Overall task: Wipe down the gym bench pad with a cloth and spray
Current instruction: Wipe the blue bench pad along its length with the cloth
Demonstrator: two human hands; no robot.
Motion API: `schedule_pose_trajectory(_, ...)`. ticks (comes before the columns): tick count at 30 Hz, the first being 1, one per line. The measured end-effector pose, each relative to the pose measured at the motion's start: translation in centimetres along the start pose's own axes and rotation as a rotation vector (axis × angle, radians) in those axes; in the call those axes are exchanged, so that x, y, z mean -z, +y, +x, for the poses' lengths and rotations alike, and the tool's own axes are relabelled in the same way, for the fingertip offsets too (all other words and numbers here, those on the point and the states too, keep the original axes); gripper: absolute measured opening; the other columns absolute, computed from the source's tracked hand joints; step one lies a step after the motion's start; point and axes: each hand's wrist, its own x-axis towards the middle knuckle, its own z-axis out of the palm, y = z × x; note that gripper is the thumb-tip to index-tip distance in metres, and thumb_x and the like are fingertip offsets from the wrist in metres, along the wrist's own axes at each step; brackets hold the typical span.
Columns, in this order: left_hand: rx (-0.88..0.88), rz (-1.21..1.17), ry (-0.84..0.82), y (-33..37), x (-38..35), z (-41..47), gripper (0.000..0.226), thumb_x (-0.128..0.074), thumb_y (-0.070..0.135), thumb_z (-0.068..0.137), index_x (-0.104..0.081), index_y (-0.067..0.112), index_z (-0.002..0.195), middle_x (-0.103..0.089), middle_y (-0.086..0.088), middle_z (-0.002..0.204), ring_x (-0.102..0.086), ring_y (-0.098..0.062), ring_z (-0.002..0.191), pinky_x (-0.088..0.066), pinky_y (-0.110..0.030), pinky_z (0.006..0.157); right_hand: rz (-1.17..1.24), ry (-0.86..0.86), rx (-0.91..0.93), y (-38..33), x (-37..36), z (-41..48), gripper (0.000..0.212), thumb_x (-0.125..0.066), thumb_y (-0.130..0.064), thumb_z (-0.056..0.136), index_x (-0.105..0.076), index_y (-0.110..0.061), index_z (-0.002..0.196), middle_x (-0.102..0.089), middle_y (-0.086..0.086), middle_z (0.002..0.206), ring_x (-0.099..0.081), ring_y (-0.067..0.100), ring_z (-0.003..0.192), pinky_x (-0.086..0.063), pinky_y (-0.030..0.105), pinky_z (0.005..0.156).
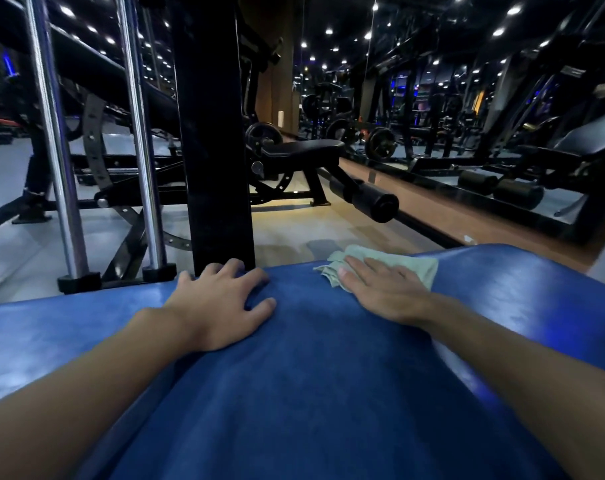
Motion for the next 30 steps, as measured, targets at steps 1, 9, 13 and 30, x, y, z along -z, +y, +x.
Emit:
schedule_pose_trajectory(1, 0.008, -0.012, -0.007, -0.4, 0.1, 0.1, 0.069, -0.010, 0.078, 0.078, -0.034, 0.048, 0.137, -0.041, 0.012, 0.141, -0.041, -0.020, 0.131, -0.034, -0.050, 0.103, -0.021, -0.004, 0.002, -0.1, 0.1, 0.6, 0.070, 0.000, -0.071, 0.091, -0.003, -0.042, 0.155, -0.006, -0.007, 0.166, -0.003, 0.012, 0.151, 0.004, 0.044, 0.121)
schedule_pose_trajectory(9, -0.047, 0.028, 0.015, -1.1, -0.3, -0.7, 0.080, 0.005, 0.073, 0.072, -0.027, 0.043, 0.140, -0.039, 0.011, 0.141, -0.042, -0.022, 0.126, -0.033, -0.047, 0.098, -0.018, -0.025, 0.023, -3.3, 1.0, 3.0, 0.069, -0.011, -0.073, 0.092, -0.021, -0.040, 0.151, -0.022, -0.003, 0.162, -0.017, 0.020, 0.148, -0.011, 0.048, 0.116)
schedule_pose_trajectory(13, -0.031, 0.052, 0.038, -1.0, -0.5, -0.7, 0.063, -0.010, 0.069, 0.086, -0.037, 0.030, 0.129, -0.044, 0.007, 0.134, -0.045, -0.023, 0.122, -0.035, -0.047, 0.096, -0.124, -0.023, 0.173, -6.2, 0.2, 3.3, 0.068, -0.009, -0.073, 0.092, -0.022, -0.042, 0.151, -0.027, -0.004, 0.160, -0.020, 0.019, 0.147, -0.014, 0.049, 0.116)
schedule_pose_trajectory(30, -0.009, 0.071, 0.005, -9.8, 0.8, -4.6, 0.075, -0.002, 0.080, 0.074, -0.032, 0.044, 0.132, -0.044, 0.010, 0.125, -0.045, -0.021, 0.122, -0.035, -0.047, 0.096, -0.107, 0.025, 0.244, -12.0, -1.0, 2.7, 0.064, -0.011, -0.074, 0.091, -0.031, -0.045, 0.145, -0.039, -0.008, 0.153, -0.032, 0.018, 0.140, -0.016, 0.052, 0.113)
